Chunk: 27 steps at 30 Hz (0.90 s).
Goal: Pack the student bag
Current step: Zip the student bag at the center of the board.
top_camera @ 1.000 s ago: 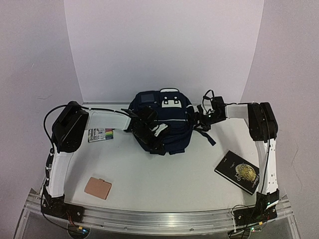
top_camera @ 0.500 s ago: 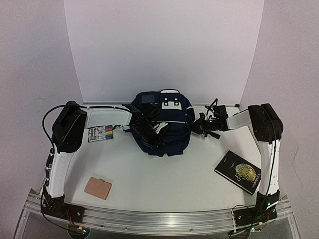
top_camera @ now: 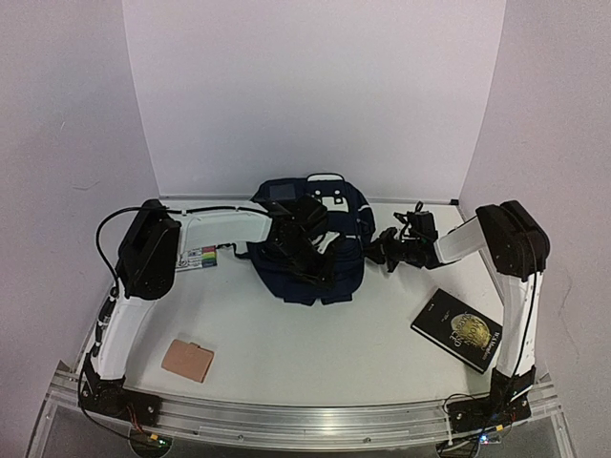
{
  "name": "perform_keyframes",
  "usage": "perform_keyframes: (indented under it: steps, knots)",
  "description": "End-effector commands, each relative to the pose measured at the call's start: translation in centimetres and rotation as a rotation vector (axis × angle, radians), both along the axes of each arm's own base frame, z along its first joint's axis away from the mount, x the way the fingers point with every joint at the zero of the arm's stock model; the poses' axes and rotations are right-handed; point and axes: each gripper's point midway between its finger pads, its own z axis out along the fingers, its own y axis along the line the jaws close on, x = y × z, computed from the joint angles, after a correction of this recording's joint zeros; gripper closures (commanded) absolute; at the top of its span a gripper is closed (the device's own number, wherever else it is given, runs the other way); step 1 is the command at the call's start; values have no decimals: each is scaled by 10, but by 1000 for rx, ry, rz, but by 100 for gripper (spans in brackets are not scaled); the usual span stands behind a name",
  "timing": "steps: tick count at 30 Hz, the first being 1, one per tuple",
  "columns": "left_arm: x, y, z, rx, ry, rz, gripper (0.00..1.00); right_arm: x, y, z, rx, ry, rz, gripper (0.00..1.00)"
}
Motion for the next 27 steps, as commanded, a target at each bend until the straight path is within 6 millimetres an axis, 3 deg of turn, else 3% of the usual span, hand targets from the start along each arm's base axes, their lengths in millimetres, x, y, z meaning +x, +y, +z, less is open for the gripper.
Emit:
perform_keyframes:
  steps: [1, 5, 7, 10, 14, 17, 19, 23, 27]
  knots:
    - [28, -60, 40, -193, -177, 21, 89, -19, 40, 49, 91, -68, 81, 100]
    - [22, -68, 49, -199, -194, -42, 82, -11, 42, 65, 75, -165, 135, 95]
    - [19, -56, 51, -181, -207, -40, 73, -8, 33, 80, 21, -251, 174, 74]
    - [14, -37, 70, -202, -234, -27, 57, -6, 4, 83, -155, -321, 217, 56]
    - [9, -20, 104, -250, -218, -3, 46, -16, -28, 96, -346, -450, 294, 43]
    - [12, -2, 124, -282, -188, 53, 40, -32, -39, 113, -466, -557, 359, 39]
    - [21, 17, 127, -288, -159, 123, 39, -43, -44, 122, -527, -612, 379, 36]
    - [39, 65, 132, -284, -167, 277, 35, -70, -37, 131, -632, -702, 449, 34]
    - [52, 101, 118, -212, -173, 376, 34, -105, 0, 127, -673, -768, 578, 34]
